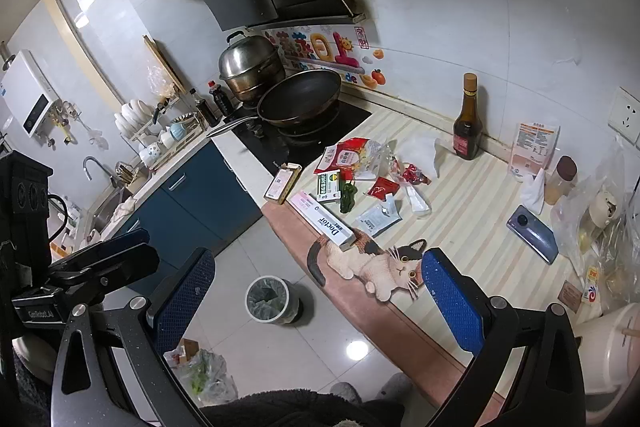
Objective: Collect trash
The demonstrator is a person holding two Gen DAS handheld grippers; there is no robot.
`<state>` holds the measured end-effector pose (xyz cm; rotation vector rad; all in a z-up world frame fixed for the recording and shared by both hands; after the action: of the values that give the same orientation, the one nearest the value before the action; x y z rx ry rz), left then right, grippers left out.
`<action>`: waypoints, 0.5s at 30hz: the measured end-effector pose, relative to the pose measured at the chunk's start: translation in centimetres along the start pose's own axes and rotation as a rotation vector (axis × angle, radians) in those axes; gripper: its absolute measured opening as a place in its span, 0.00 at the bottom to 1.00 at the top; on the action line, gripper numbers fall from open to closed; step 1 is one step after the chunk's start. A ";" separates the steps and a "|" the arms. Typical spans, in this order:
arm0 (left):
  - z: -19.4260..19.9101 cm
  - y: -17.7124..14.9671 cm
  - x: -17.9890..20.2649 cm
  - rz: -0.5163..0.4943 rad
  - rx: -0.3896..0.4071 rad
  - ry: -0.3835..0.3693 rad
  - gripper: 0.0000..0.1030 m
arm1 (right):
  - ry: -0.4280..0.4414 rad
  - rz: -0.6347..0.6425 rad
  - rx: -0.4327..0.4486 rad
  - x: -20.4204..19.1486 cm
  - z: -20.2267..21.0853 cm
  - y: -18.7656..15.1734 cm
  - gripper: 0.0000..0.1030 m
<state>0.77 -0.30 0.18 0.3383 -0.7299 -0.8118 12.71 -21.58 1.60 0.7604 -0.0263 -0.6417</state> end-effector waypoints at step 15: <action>0.8 0.3 0.4 -0.003 0.023 -0.007 1.00 | 0.020 0.010 -0.003 0.1 -0.6 -0.2 1.00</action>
<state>0.57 -0.40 1.09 0.3571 -0.7455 -0.8083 12.83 -21.37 0.95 0.7637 -0.0110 -0.6241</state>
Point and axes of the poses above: each gripper's, at about its wrist camera, not at the fingertips, and z roughly against the way its jaws point, x to its right, y to its top, the point moved 1 cm from there along -z, roughly the way its jaws point, and after that the axes turned 10 degrees about z, right-handed, at the moved point
